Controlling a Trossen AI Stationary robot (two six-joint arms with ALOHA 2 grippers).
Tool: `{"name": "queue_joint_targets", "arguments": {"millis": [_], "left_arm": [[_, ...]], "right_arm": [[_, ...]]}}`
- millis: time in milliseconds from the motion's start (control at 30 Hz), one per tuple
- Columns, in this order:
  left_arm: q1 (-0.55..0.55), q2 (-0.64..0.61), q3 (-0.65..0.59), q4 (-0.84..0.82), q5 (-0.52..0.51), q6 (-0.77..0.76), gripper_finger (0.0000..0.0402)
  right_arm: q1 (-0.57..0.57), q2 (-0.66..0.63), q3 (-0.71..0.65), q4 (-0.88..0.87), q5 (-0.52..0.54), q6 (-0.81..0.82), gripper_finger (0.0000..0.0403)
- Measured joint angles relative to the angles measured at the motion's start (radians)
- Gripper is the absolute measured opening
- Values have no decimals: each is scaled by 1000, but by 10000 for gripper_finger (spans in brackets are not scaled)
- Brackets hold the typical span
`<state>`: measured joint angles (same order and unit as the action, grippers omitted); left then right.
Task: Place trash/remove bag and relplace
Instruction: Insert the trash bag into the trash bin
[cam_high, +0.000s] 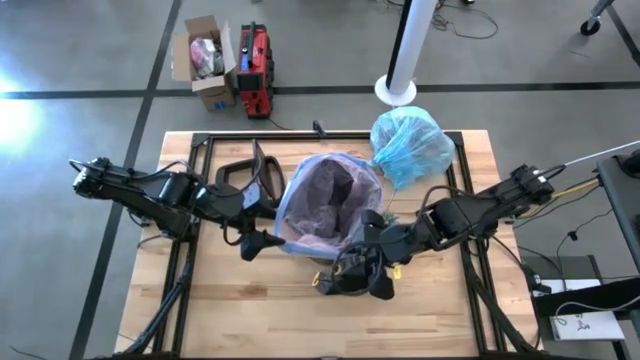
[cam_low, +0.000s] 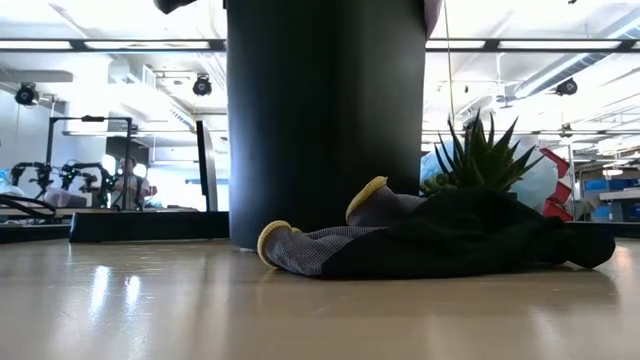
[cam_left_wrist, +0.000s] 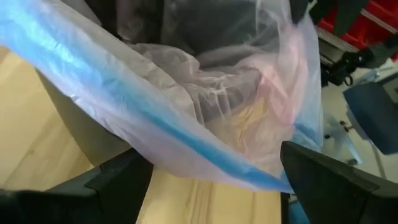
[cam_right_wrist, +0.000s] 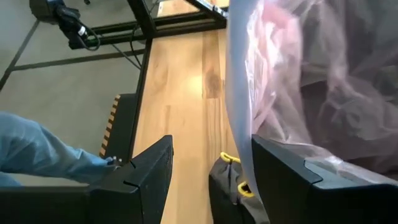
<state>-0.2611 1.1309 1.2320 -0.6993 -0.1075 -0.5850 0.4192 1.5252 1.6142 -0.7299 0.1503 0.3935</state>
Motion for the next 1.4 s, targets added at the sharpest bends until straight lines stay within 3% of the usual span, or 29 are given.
{"name": "queue_joint_targets", "arguments": {"millis": [267, 500, 600, 967, 1200, 1267, 1400], "left_arm": [[0, 0, 0, 5, -70, 0, 333], [0, 0, -3, -58, -118, -3, 333], [1, -6, -4, -86, -143, -2, 333], [3, -123, -4, -106, -367, 16, 333], [4, -119, -4, -73, -383, 18, 333], [5, -104, -4, -68, -391, 22, 333], [19, -66, -4, -86, -462, 36, 333]], "right_arm": [[6, 67, 0, -12, 5, 0, 192], [15, 105, -1, -85, 144, 0, 192], [24, 102, -1, -100, 157, 7, 192], [51, 18, -1, -103, 150, 33, 192], [50, -67, -1, -97, 143, 62, 192], [50, -100, -1, -97, 189, 61, 192], [25, -163, -1, -144, 419, 60, 192]]}}
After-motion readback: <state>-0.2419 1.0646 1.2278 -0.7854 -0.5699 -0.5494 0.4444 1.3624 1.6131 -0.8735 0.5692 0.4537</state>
